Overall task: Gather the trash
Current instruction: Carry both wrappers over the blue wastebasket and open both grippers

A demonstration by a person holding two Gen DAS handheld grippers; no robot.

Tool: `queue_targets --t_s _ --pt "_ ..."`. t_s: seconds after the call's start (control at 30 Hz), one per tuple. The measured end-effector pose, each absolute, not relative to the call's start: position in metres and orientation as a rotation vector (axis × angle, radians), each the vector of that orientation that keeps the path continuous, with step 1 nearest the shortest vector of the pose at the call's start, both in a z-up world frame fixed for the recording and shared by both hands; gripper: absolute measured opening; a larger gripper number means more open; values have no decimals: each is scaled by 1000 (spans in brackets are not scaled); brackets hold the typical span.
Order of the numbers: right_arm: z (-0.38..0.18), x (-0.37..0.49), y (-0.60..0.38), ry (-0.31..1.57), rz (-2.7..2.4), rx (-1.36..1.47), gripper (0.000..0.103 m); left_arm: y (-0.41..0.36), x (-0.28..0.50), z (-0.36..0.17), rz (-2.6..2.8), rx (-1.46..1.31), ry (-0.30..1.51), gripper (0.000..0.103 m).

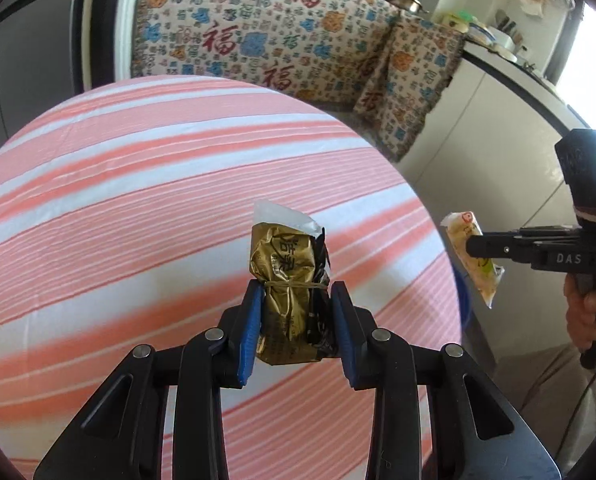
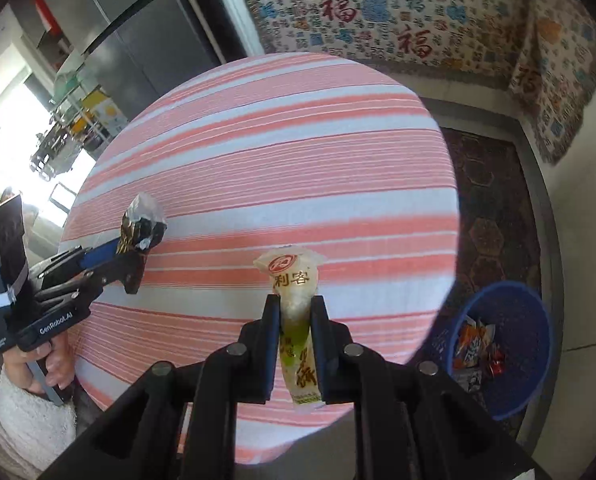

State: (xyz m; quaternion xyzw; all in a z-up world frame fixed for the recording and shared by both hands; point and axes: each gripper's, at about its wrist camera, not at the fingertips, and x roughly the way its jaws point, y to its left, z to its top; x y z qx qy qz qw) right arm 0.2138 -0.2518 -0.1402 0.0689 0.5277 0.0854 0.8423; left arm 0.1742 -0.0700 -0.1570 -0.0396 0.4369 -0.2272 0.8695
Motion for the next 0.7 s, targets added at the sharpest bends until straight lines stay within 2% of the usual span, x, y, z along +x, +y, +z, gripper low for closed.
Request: queue_targets --t_s 0.33,0.7 --pt "-126 168 -387 1021 -15 293 15 -215 165 -122 -714 -33 901 34" --pt "-168 146 -503 1010 -203 402 15 -364 175 -168 -813 50 993 34"
